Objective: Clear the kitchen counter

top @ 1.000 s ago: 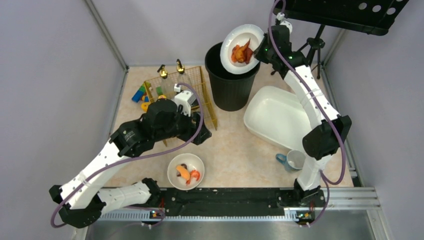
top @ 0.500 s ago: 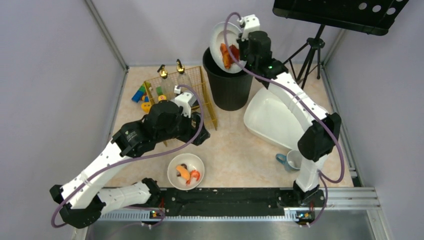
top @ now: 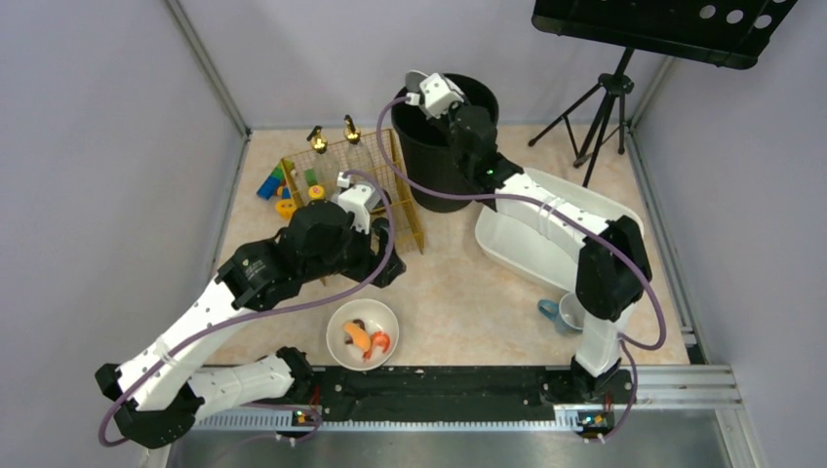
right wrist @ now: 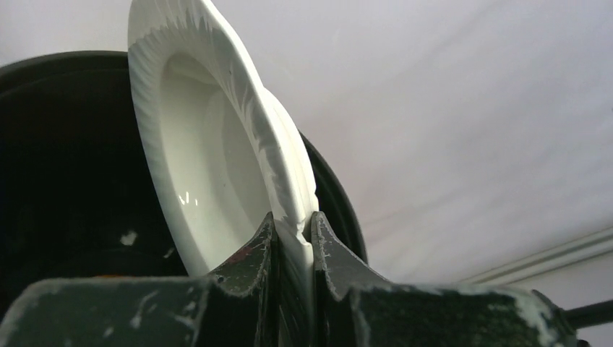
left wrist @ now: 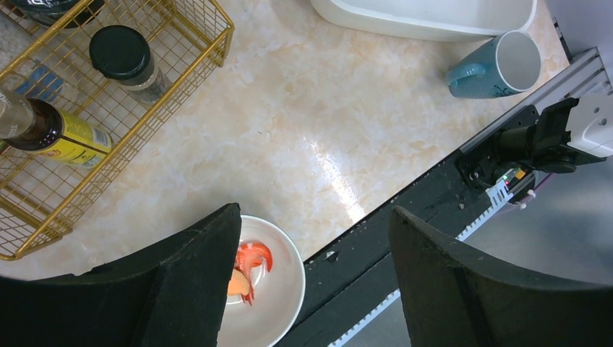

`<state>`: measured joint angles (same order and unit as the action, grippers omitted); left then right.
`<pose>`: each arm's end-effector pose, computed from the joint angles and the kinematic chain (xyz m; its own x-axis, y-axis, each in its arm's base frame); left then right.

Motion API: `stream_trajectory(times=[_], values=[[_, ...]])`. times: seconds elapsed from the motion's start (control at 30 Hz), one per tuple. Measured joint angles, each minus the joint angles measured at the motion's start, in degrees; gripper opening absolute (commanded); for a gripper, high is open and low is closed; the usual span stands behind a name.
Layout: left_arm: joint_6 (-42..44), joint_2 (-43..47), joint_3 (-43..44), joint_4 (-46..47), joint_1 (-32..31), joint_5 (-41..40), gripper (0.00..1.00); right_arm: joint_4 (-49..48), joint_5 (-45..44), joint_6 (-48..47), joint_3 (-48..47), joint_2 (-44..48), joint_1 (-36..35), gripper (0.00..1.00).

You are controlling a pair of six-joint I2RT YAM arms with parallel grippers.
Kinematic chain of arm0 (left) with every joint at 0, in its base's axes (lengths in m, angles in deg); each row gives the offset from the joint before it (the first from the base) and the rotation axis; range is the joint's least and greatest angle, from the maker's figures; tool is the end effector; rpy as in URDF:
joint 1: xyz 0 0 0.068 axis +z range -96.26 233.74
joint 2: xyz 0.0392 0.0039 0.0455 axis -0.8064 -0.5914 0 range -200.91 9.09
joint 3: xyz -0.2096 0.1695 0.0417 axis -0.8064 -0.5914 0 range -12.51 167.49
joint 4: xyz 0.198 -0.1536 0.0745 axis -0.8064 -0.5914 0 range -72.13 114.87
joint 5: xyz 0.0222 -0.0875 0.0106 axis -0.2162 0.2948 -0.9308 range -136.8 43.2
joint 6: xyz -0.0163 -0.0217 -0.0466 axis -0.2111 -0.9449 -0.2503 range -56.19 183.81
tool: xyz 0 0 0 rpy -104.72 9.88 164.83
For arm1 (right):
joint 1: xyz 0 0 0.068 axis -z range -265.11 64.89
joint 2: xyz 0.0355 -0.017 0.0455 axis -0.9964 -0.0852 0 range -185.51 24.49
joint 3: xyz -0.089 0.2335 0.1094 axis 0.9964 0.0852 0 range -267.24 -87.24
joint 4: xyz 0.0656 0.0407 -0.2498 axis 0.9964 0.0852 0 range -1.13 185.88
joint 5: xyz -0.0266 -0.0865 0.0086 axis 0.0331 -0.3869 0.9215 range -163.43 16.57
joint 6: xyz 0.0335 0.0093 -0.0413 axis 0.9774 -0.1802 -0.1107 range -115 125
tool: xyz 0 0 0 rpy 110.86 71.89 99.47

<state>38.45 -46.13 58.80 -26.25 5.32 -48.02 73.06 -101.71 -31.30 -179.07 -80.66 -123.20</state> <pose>0.1187 -0.1326 0.3929 -0.6596 0.0981 -0.7452 0.5022 0.7952 -0.3398 0.3617 0.2622 0.3748 0.1288 -0.5615 -0.8174 -0.1173 0.8098 -0.5748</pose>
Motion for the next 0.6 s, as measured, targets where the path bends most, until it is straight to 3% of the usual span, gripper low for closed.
stream_trajectory(times=[0.3, 0.6], values=[[0.0, -0.1, -0.4, 0.1, 0.0, 0.1, 0.79, -11.5, -2.5, -6.0, 6.1, 3.3, -0.1, 0.0], [0.0, -0.1, -1.3, 0.2, 0.0, 0.2, 0.79, -15.4, -7.2, -2.1, 6.4, 13.9, -0.2, 0.0]])
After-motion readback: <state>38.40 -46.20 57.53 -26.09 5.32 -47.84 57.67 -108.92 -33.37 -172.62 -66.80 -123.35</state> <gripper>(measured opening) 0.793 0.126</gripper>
